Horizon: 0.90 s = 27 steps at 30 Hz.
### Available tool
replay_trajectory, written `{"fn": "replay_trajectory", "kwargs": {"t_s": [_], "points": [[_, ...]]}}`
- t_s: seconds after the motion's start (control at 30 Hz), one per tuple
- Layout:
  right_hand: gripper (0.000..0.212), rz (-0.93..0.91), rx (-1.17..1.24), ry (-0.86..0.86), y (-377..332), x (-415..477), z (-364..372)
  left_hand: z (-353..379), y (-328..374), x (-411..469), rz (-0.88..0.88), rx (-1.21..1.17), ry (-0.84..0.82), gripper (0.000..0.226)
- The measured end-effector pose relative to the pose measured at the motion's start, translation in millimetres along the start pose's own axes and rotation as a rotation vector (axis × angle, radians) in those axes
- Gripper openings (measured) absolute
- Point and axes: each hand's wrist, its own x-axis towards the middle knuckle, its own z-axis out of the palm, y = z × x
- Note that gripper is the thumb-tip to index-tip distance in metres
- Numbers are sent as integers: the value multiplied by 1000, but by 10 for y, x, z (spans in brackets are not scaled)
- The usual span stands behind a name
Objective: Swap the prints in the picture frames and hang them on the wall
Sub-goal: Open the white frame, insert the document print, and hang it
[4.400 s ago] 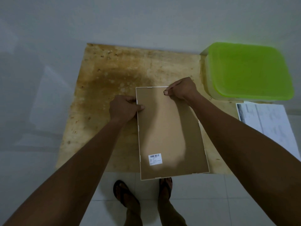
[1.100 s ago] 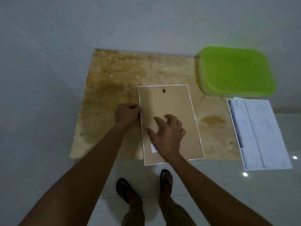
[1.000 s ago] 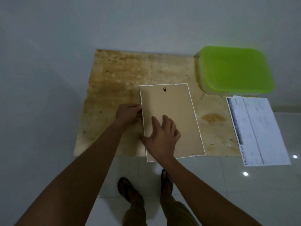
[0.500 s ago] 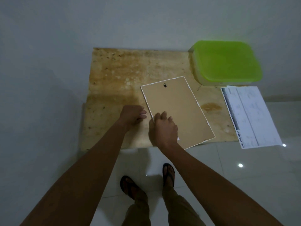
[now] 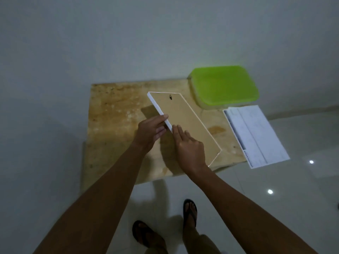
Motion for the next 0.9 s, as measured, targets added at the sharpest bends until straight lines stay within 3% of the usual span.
{"fn": "replay_trajectory", "kwargs": {"t_s": [0.17, 0.37, 0.53, 0.77, 0.9], "points": [[59, 67, 181, 223, 213, 376, -671, 451, 716, -252, 205, 99, -102, 25], [54, 158, 467, 635, 468, 1040, -1595, 703, 1544, -400, 398, 290, 82, 76], [48, 144, 667, 871, 828, 1573, -2267, 1021, 2211, -551, 544, 367, 64, 56], [45, 71, 983, 983, 1596, 2256, -2916, 1852, 3235, -745, 755, 358, -84, 34], [58, 134, 1235, 946, 2177, 2681, -3310, 2503, 3695, -816, 898, 380, -104, 29]]}}
